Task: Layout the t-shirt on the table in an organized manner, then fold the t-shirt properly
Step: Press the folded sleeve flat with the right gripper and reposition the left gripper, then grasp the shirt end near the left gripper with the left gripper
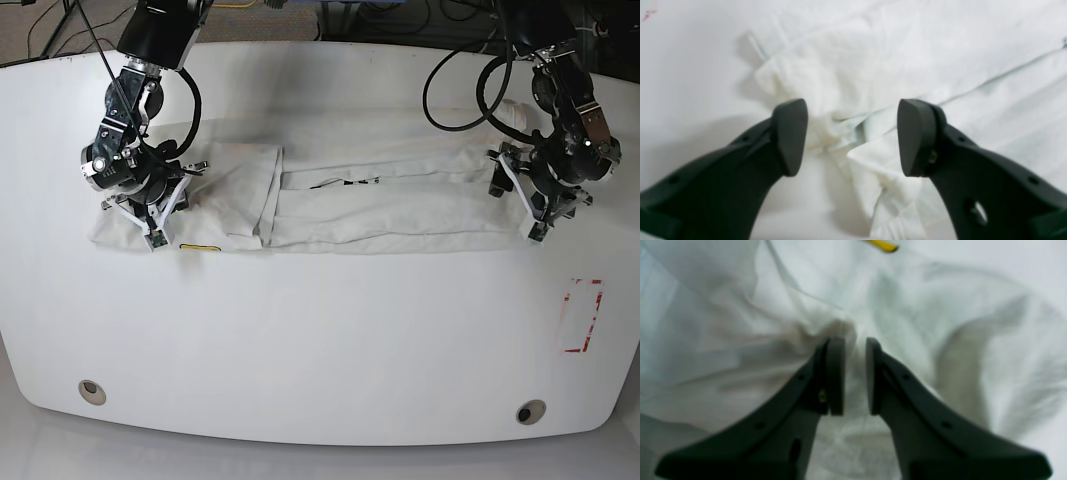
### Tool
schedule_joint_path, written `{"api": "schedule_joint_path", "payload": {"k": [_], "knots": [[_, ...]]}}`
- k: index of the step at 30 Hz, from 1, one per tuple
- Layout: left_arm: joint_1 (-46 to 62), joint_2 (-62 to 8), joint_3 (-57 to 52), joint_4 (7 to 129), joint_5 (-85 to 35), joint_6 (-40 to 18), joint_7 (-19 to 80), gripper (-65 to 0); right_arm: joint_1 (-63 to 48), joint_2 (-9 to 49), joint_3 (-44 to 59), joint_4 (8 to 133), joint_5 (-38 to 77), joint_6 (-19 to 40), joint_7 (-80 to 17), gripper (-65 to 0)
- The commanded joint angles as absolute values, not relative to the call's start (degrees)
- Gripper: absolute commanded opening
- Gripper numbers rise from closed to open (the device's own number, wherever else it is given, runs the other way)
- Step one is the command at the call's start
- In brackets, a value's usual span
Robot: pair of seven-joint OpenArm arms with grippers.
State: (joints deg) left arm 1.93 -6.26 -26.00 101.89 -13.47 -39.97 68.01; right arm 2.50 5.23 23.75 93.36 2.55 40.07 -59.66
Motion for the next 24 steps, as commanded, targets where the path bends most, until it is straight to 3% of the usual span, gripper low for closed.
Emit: {"api": "schedule_joint_path", "payload": {"k": [1,14,24], "knots": [[1.01,-6.64,-27.12,103.08,-13.85,-40.00,67.56,-24.2,3.56,5.76,23.87,92.70,2.95,40.00,-57.45,-54.9],[-0.66,-9.10,-42.15,93.93,-29.23,-40.00,71.08,-24.2,3.47,5.76,23.87,91.82,2.86,40.00,-56.92,-54.9],[0.84,-13.76,-44.18,82.07,-39.87,-40.00,71.60,-24.2,3.38,5.76,23.78,91.82,3.21,40.00,-56.92,-54.9]]}}
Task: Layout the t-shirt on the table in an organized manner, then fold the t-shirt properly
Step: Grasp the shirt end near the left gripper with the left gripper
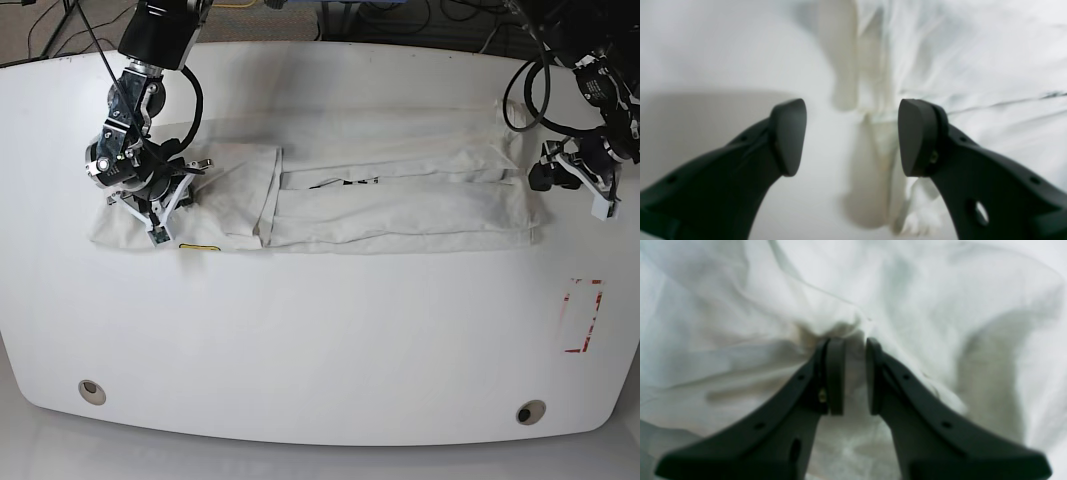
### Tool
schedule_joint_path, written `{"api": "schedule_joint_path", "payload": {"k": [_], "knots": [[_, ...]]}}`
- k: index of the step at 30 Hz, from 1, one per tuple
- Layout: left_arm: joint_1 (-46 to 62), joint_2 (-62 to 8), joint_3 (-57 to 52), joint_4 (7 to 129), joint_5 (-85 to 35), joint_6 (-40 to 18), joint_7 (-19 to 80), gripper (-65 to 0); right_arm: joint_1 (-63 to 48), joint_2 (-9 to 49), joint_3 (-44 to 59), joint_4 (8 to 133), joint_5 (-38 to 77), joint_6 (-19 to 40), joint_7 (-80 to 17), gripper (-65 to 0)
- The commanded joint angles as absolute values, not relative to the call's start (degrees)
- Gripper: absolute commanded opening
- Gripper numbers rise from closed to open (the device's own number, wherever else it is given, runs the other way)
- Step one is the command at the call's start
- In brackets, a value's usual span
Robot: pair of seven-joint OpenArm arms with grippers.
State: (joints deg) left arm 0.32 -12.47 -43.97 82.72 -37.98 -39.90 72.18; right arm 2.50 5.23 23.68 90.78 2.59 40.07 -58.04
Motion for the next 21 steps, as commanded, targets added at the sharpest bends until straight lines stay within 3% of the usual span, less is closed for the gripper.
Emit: {"api": "schedule_joint_path", "payload": {"k": [1,14,21], "knots": [[1.10,-13.93,-44.18,81.45,-40.84,-40.00,71.60,-24.2,3.38,5.76,23.78,91.82,3.21,40.00,-56.92,-54.9],[0.75,-14.11,-43.21,74.77,-47.34,-40.00,71.87,-24.2,3.38,5.67,23.52,91.91,3.30,40.00,-56.92,-54.9],[0.75,-14.11,-36.00,74.33,-51.38,-40.00,71.87,-24.4,3.38,5.67,23.60,91.91,3.30,40.00,-56.92,-54.9]]}}
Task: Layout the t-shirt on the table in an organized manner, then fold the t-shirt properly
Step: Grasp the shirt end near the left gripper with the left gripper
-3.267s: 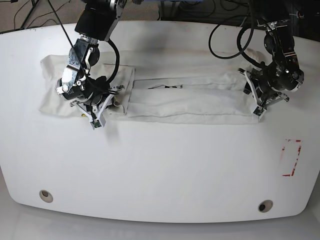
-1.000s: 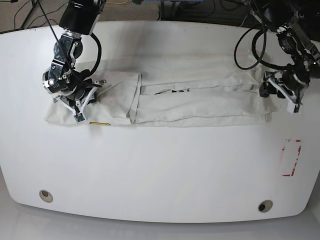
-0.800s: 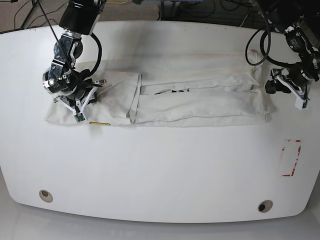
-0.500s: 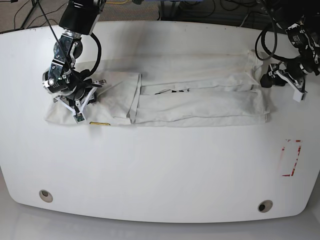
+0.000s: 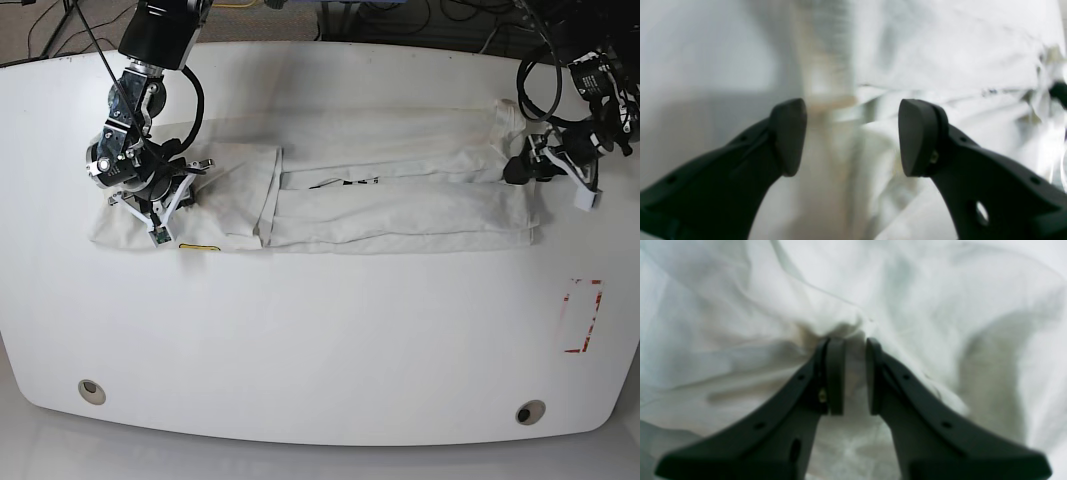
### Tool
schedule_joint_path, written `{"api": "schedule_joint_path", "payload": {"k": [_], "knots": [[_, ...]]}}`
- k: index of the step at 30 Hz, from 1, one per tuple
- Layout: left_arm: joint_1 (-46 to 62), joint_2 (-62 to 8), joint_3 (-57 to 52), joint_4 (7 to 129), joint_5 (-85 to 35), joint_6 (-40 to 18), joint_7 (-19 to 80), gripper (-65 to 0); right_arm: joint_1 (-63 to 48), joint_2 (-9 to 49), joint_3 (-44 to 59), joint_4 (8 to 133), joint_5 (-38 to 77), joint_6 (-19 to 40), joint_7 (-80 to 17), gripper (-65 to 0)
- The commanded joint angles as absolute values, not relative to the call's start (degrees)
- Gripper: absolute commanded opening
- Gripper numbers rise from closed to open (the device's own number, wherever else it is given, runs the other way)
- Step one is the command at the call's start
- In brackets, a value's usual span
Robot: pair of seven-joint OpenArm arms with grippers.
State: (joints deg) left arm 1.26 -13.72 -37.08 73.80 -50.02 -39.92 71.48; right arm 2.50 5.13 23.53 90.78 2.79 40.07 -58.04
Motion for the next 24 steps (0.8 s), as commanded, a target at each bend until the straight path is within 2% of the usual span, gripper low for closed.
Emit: {"api": "schedule_joint_path", "payload": {"k": [1,15,18,22,24], "knots": [[0.75,-14.11,-35.21,74.33,-51.74,-40.00,71.87,-24.4,3.38,5.67,23.60,91.91,3.30,40.00,-56.92,-54.9],[-1.27,-11.91,-33.80,74.33,-49.27,-40.00,71.34,-25.1,3.30,5.67,23.78,91.91,3.30,40.00,-56.92,-54.9],[-1.45,-11.74,-33.80,74.51,-46.64,-40.00,69.85,-31.7,3.30,5.67,23.78,91.91,3.30,40.00,-56.92,-54.9],[-2.68,-10.59,-33.89,74.33,-44.00,-40.00,68.18,-50.1,3.30,5.67,23.78,91.74,3.30,40.00,-56.92,-54.9],[-2.77,-10.59,-33.89,74.33,-42.51,-40.00,67.74,-56.5,3.30,5.67,23.78,91.74,3.30,40.00,-56.92,-54.9]]}}
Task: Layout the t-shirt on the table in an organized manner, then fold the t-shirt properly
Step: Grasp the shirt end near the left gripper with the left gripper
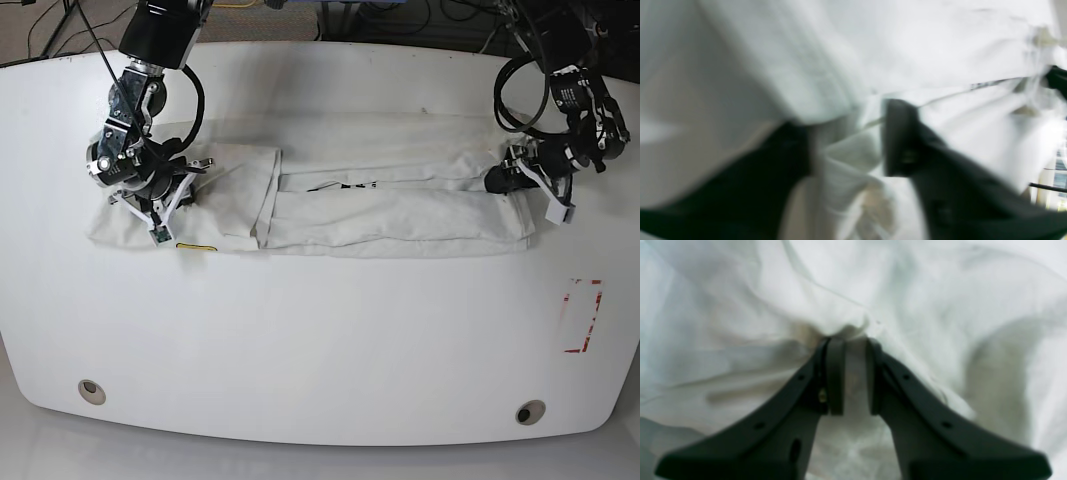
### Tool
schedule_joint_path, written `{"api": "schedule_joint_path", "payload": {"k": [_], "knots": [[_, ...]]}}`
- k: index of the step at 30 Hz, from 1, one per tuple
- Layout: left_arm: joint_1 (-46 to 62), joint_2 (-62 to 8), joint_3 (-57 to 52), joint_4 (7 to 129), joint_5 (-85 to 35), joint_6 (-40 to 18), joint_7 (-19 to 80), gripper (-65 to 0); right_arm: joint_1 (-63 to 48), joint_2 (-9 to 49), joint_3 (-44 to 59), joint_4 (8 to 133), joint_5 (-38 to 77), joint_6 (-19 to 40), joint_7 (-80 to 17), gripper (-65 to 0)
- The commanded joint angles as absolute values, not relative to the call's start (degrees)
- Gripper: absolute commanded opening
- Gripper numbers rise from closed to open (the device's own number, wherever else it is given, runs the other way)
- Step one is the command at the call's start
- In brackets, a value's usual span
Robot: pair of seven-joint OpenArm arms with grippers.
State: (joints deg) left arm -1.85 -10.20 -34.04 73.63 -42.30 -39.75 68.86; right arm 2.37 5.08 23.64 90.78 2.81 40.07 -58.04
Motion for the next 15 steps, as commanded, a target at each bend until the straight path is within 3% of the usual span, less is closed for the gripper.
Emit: {"api": "schedule_joint_path", "payload": {"k": [1,10,15], "knots": [[-2.77,-10.59,-33.89,74.33,-42.07,-40.00,67.56,-57.8,3.30,5.67,23.78,91.74,3.30,40.00,-56.92,-54.9],[-2.77,-10.51,-33.89,74.33,-41.19,-40.00,66.24,-57.9,3.30,5.67,23.78,91.74,3.30,40.00,-56.92,-54.9],[-2.86,-10.51,-33.89,74.33,-41.19,-40.00,66.24,-51.9,3.30,5.67,23.78,91.74,3.30,40.00,-56.92,-54.9]]}}
